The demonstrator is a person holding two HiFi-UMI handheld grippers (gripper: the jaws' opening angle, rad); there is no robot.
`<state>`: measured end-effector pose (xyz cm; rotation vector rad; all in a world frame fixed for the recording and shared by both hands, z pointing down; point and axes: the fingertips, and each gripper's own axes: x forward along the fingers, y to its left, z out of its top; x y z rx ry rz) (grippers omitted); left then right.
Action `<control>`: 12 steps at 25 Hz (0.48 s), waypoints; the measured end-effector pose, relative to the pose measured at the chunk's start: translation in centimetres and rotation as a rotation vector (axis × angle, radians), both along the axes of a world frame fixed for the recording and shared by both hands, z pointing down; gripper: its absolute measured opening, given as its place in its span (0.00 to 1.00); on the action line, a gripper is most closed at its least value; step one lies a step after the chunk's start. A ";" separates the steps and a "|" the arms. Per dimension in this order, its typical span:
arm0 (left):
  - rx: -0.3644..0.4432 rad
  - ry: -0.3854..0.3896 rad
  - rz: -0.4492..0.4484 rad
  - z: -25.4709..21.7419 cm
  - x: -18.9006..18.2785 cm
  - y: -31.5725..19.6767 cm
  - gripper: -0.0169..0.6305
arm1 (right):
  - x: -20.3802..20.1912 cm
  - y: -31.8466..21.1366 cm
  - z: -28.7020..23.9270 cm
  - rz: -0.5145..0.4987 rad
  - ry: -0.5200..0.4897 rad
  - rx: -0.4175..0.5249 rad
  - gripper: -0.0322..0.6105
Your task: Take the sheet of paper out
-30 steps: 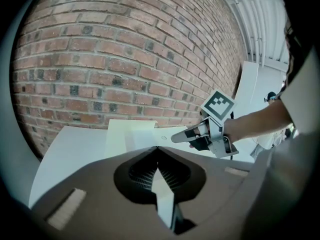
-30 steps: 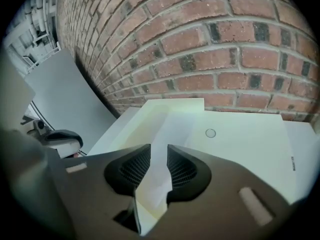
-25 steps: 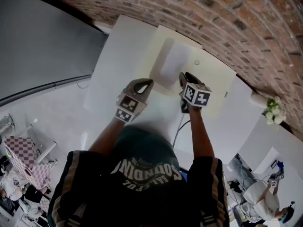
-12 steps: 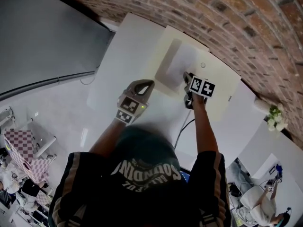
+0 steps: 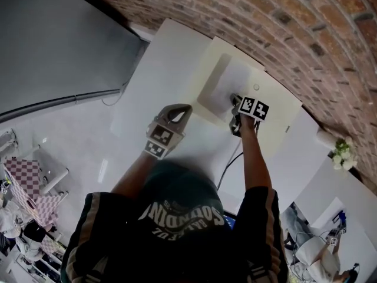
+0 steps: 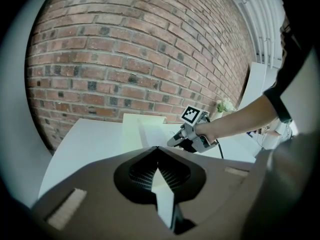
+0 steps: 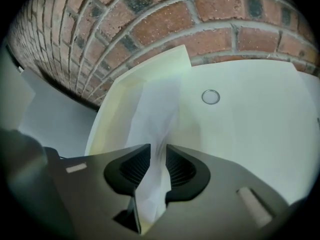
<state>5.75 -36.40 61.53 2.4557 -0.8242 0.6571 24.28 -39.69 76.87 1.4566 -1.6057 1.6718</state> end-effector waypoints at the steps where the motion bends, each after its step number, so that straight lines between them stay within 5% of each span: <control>1: -0.001 0.000 -0.001 0.0 -0.1 0.0 0.04 | 0.1 0.0 0.1 0.000 0.007 -0.004 0.20; 5: -0.003 0.000 -0.004 0.1 -0.6 0.0 0.04 | 0.9 0.1 0.6 0.016 0.016 -0.029 0.06; 12: 0.004 -0.002 -0.001 -0.2 -0.8 0.1 0.04 | 1.3 0.0 0.3 0.070 -0.037 -0.019 0.05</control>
